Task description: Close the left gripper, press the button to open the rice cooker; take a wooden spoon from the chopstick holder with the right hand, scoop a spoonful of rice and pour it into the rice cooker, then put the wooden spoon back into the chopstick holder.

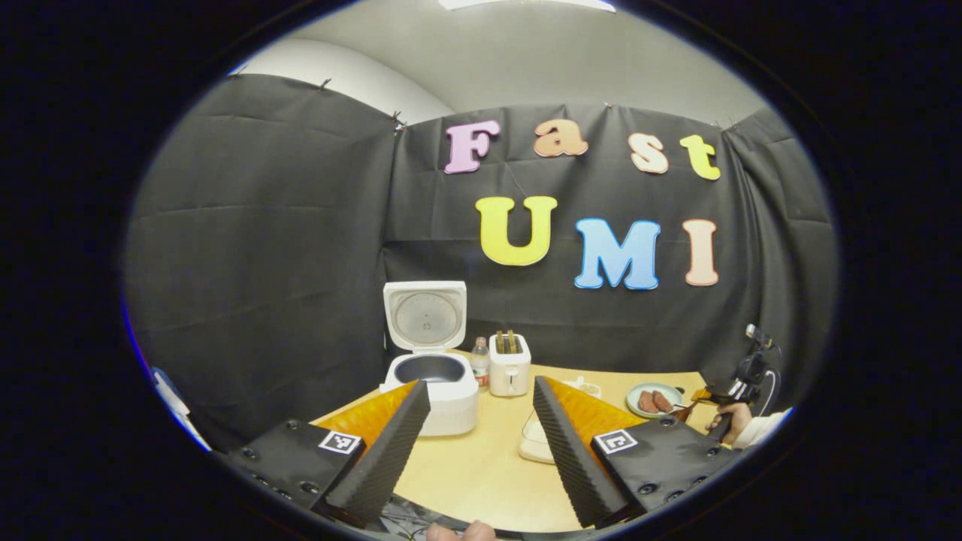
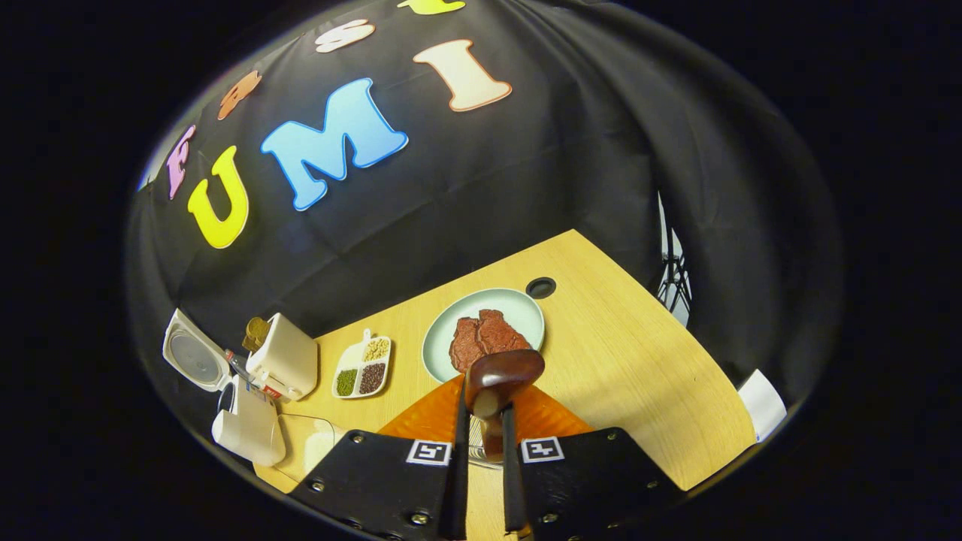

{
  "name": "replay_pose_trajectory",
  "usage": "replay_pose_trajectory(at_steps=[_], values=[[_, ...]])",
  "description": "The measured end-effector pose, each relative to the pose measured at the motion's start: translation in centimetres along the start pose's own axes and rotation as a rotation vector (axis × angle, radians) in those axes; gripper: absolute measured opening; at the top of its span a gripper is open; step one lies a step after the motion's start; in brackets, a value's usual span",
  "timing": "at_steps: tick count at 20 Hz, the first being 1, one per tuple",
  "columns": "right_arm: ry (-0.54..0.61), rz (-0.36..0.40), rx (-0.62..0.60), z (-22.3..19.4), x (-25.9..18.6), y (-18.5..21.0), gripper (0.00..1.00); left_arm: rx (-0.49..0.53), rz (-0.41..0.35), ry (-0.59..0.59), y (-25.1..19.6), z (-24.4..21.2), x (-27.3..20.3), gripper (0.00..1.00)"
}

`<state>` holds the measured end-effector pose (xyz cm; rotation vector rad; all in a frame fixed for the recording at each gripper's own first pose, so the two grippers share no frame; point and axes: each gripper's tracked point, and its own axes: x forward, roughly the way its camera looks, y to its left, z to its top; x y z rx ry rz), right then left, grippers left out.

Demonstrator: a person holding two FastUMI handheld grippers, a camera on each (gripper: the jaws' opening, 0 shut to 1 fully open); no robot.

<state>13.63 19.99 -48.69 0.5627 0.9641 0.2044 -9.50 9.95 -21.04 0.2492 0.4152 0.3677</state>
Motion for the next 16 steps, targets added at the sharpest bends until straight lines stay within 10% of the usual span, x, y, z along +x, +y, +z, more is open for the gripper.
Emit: replay_pose_trajectory(at_steps=[16], values=[[-0.049,-0.131,0.097,1.5,-4.5,-4.8,0.77,-0.01,-0.082,-0.041,-1.4,1.4,4.2,0.94]])
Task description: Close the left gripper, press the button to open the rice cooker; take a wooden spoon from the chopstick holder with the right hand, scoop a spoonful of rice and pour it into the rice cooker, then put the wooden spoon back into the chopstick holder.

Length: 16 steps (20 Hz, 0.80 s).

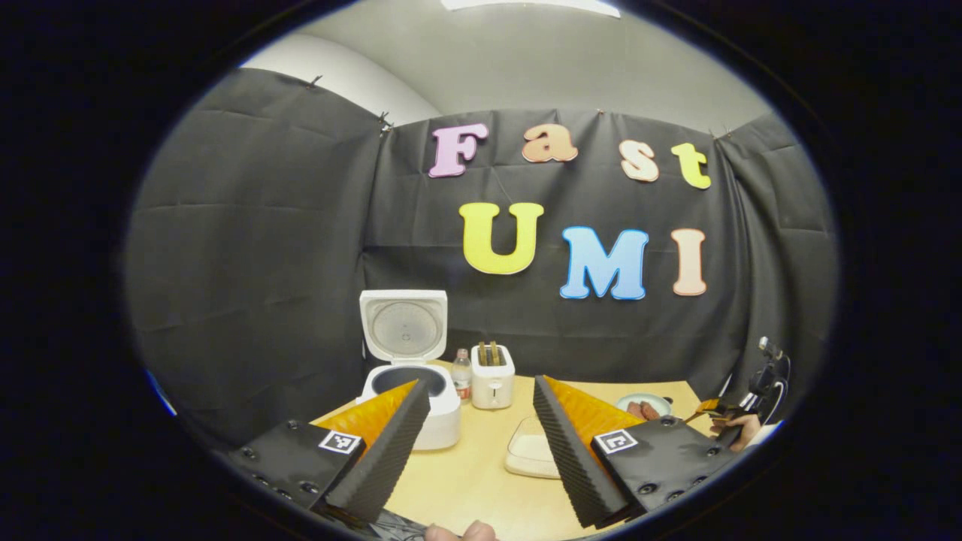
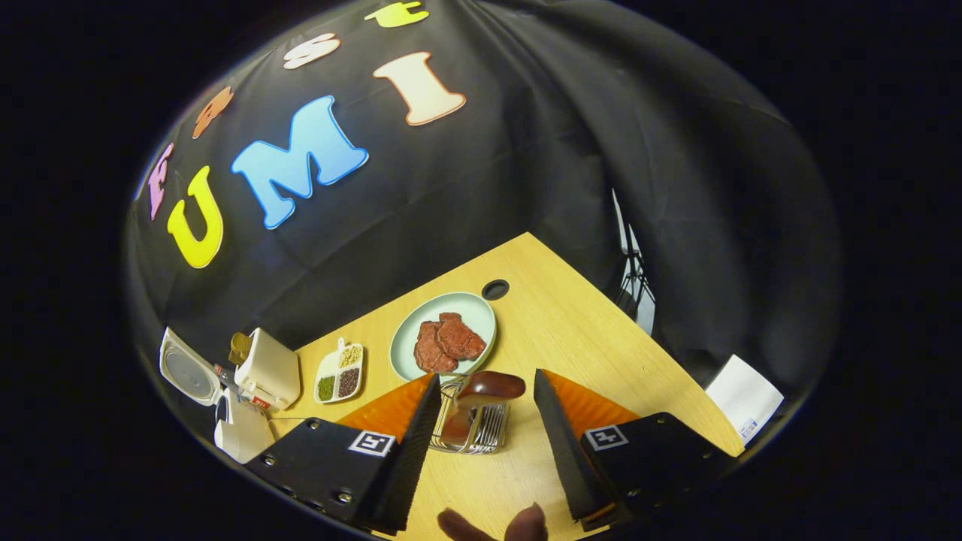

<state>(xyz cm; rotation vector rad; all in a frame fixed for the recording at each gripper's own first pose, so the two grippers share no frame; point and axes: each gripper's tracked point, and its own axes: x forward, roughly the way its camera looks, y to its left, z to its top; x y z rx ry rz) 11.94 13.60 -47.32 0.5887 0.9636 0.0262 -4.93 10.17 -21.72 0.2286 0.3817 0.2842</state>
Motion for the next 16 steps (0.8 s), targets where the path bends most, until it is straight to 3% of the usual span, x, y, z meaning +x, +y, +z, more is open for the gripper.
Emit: replay_pose_trajectory(at_steps=[2,3,4,8,11,16], values=[[-0.043,-0.026,0.03,1.4,-1.0,-1.0,0.76,0.004,-0.007,-0.009,0.2,0.3,0.6,0.94],[-0.088,-0.045,0.044,2.8,-2.2,-1.5,0.87,0.004,-0.009,-0.012,0.4,0.5,1.0,0.94],[-0.128,-0.054,0.054,4.0,-3.2,-1.8,0.89,0.003,-0.009,-0.017,0.7,0.7,1.3,0.94],[-0.235,-0.011,0.008,7.6,-8.9,0.4,0.91,-0.016,-0.02,-0.054,2.3,2.2,3.1,0.94],[-0.369,0.027,-0.036,10.6,-14.7,4.1,0.9,-0.026,-0.056,-0.094,4.1,3.5,5.6,0.94],[-0.54,0.024,-0.24,10.5,-23.5,12.5,0.97,-0.056,-0.112,-0.156,9.0,6.4,11.6,0.94]])
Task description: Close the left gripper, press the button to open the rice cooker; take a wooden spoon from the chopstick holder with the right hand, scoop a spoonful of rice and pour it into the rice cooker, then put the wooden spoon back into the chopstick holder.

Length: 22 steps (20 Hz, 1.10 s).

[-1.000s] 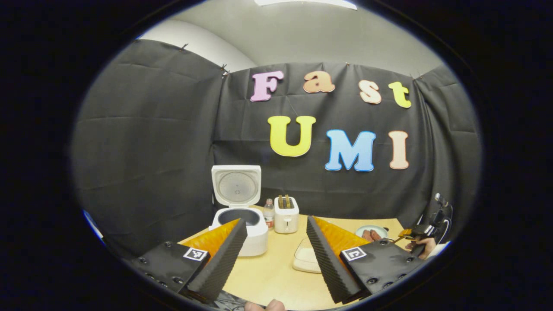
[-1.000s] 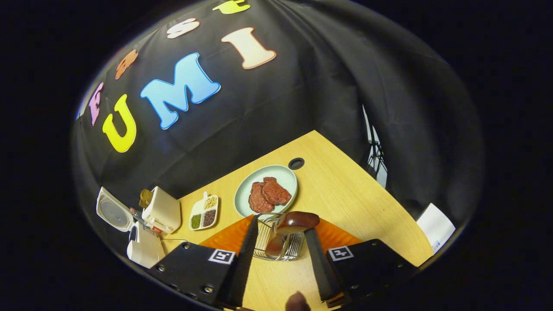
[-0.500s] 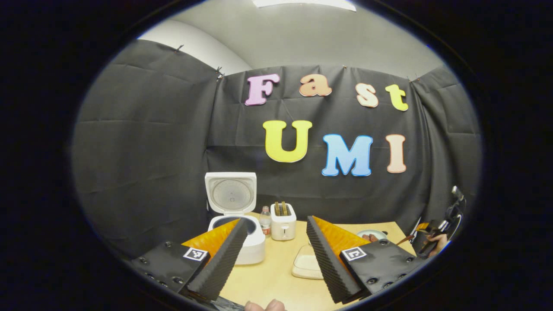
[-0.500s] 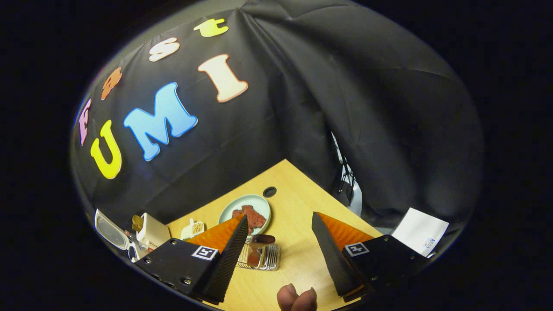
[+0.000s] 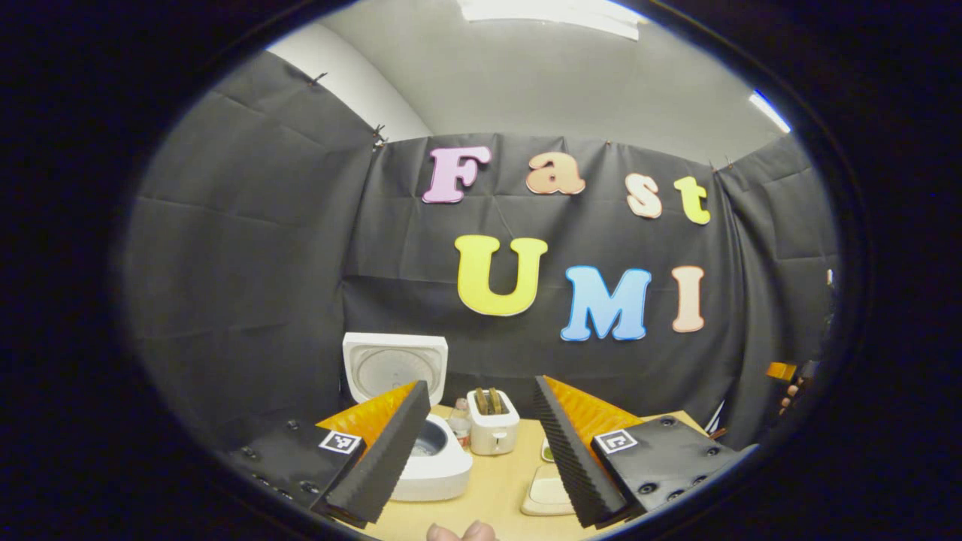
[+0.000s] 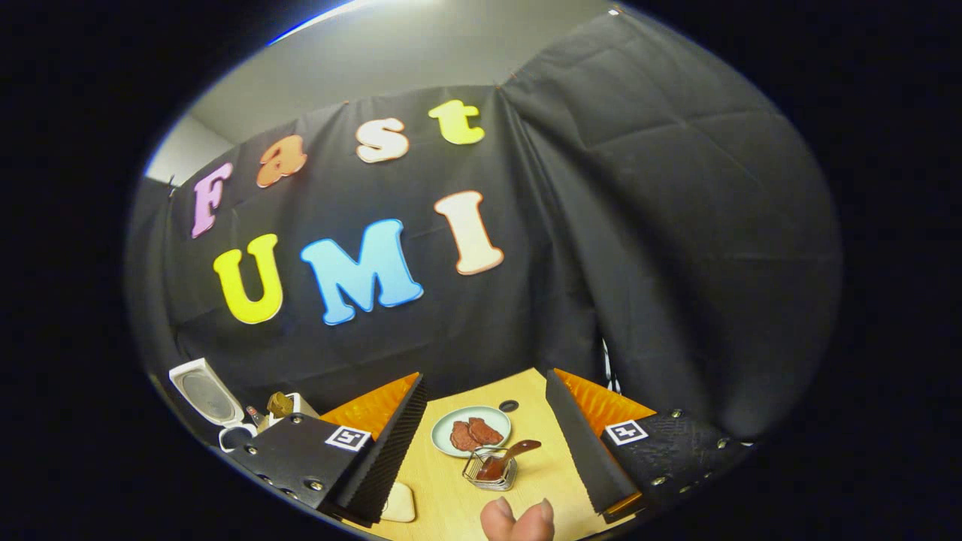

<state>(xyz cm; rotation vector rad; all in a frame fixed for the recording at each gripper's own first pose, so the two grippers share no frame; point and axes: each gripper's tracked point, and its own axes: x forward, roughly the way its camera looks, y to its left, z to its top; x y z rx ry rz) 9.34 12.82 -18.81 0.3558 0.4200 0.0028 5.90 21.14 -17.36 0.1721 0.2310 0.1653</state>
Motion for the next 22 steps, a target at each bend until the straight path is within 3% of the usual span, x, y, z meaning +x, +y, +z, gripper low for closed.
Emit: replay_pose_trajectory(at_steps=[4,5,6,10,16,18,22], values=[[-0.071,0.044,-0.103,2.7,-5.1,7.8,0.98,-0.012,-0.012,-0.047,4.9,1.7,5.3,0.93],[-0.083,0.055,-0.117,3.1,-6.4,9.5,0.97,-0.024,-0.013,-0.052,6.0,1.9,6.8,1.0],[-0.106,0.059,-0.14,3.8,-7.4,10.7,0.97,-0.038,-0.009,-0.054,7.2,1.8,8.4,0.93],[-0.129,0.087,-0.203,4.5,-11.5,15.2,0.97,-0.075,0.035,-0.037,11.1,0.9,14.6,0.93],[-0.087,0.153,-0.238,3.5,-15.1,18.8,0.98,-0.014,0.136,-0.062,14.8,1.4,25.5,0.93],[-0.073,0.159,-0.239,3.1,-16.0,19.3,0.97,0.001,0.166,-0.018,15.6,-0.3,29.6,0.96],[-0.017,0.167,-0.255,1.1,-17.5,19.5,0.97,0.034,0.222,0.063,17.0,-3.7,35.4,0.94]])
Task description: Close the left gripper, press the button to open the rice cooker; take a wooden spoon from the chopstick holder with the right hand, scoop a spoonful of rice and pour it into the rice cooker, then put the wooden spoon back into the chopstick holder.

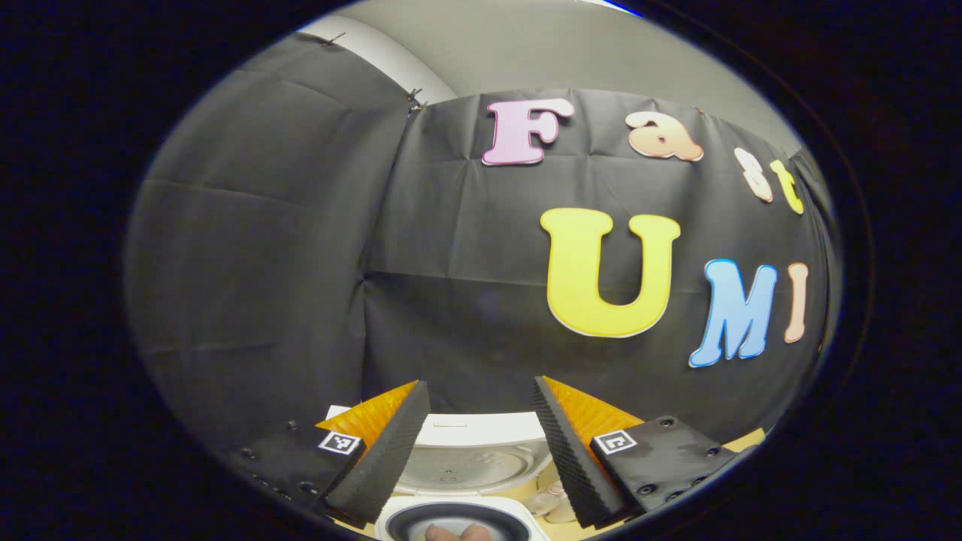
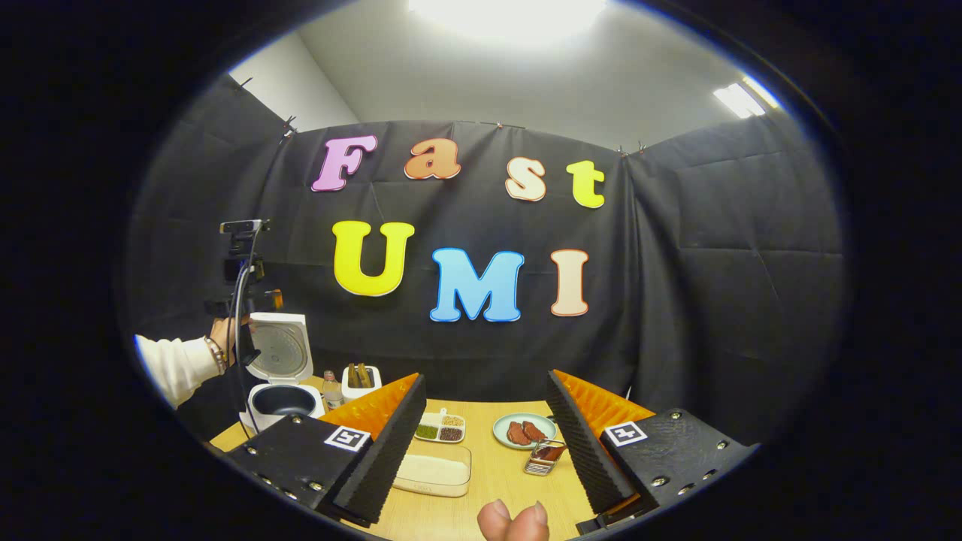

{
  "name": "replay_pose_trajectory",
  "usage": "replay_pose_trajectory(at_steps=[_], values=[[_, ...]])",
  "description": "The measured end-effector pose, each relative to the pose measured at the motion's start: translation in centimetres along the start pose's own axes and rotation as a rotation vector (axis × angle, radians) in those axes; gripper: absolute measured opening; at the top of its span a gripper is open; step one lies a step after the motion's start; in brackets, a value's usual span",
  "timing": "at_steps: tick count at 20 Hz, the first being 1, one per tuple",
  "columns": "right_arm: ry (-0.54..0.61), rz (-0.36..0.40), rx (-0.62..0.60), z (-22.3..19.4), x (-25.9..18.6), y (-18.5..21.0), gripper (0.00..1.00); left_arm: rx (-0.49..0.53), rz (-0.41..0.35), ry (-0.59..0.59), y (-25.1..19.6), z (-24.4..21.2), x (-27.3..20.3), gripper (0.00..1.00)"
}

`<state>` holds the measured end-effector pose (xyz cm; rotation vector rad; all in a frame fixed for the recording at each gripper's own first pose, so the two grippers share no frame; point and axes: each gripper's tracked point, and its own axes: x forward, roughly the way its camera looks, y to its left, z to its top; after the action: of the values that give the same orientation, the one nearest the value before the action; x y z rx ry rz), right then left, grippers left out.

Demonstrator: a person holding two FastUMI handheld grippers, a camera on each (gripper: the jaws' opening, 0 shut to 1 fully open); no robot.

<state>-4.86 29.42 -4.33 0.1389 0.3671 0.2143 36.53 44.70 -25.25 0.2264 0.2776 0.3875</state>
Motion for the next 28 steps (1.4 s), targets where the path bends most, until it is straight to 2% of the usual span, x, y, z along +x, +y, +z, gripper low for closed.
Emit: replay_pose_trajectory(at_steps=[1,4,5,6,7,8,9,10,11,14,15,16,23,27,28], values=[[0.012,0.005,0.009,-0.3,-0.1,0.2,0.98,0.014,0.013,0.007,0.3,-0.4,1.3,0.93],[0.036,0.006,-0.003,-0.9,0.0,0.2,0.97,0.02,0.04,0.067,1.0,-2.6,3.8,1.0],[0.046,0.011,-0.003,-1.2,0.0,0.3,0.98,0.029,0.055,0.095,1.3,-3.4,4.3,0.93],[0.057,0.019,0.0,-1.6,0.0,0.7,0.97,0.038,0.07,0.122,1.6,-4.4,4.8,1.0],[0.06,0.024,0.0,-1.7,-0.1,0.9,0.97,0.064,0.078,0.105,1.7,-4.1,5.1,1.0],[0.068,0.029,-0.001,-2.0,0.0,1.1,0.97,0.08,0.072,0.109,1.6,-4.4,5.7,0.94],[0.08,0.039,-0.002,-2.4,0.0,1.5,0.97,0.111,0.066,0.116,1.4,-4.6,6.0,0.93],[0.099,0.052,0.001,-3.0,0.0,1.9,0.98,0.136,0.041,0.113,1.4,-4.4,6.4,0.94],[0.116,0.068,0.008,-3.4,-0.1,2.5,0.98,0.155,0.047,0.132,1.5,-4.4,6.6,0.96],[0.119,0.094,0.009,-3.7,0.1,3.5,0.98,0.06,0.065,0.19,1.5,-5.0,5.3,0.94],[0.12,0.102,0.005,-3.7,0.1,3.8,0.98,0.063,0.058,0.205,1.6,-5.3,4.8,0.96],[0.122,0.106,0.005,-3.9,0.2,3.9,0.98,0.065,0.056,0.209,-0.6,-4.9,5.3,0.94],[0.13,0.091,0.045,-4.2,0.8,3.3,0.97,0.077,0.031,0.168,-2.9,-9.1,-5.3,0.95],[0.147,0.1,0.058,-4.7,1.4,3.6,0.98,0.051,0.044,0.236,-3.0,-15.5,-11.2,0.96],[0.147,0.103,0.056,-4.8,1.5,3.8,0.98,0.041,0.046,0.253,-1.0,-17.4,-14.5,0.98]])
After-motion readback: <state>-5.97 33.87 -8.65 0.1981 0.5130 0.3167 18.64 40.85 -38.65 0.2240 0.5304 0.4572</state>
